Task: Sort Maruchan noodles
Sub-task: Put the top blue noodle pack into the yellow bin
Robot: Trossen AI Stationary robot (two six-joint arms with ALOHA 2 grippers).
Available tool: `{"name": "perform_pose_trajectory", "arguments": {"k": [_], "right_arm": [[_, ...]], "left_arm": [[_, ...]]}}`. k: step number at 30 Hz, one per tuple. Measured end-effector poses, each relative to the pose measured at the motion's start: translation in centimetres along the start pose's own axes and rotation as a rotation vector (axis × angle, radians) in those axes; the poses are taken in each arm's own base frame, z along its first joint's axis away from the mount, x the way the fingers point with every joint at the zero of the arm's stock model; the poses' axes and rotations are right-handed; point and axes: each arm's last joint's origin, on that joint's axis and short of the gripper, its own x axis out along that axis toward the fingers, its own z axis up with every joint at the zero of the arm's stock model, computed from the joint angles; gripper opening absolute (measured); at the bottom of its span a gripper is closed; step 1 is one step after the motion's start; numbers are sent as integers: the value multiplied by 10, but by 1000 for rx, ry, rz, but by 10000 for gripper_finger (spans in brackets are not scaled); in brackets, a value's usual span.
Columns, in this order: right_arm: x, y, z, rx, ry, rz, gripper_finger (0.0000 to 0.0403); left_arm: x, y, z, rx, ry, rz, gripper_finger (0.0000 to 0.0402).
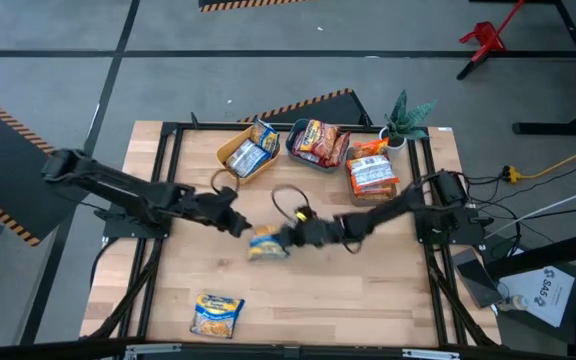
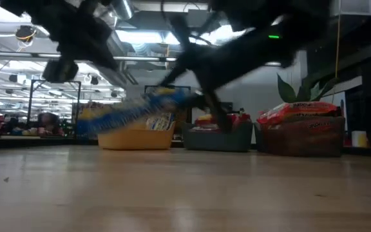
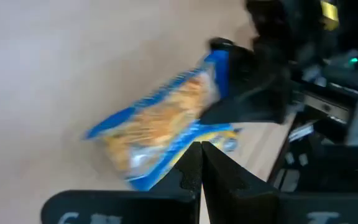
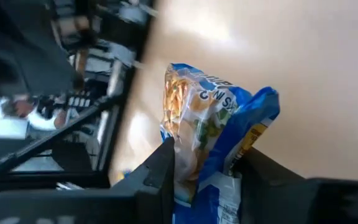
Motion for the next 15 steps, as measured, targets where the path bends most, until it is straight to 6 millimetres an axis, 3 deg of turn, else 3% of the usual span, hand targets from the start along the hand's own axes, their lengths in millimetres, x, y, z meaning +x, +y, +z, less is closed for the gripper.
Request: {"name": "perform_pose_trajectory", "arguments": {"k": [7, 11, 15], "right_arm": [[20, 32, 119, -241, 19, -43, 98], [10, 49, 186, -434, 12, -142, 98], [-7, 74, 248, -562, -32, -116, 98]], "left_arm": [[-48, 5, 9, -10, -124, -25, 0], [-73, 11, 13, -24, -209, -33, 0], [-87, 16, 15, -35, -269, -37, 0]]}}
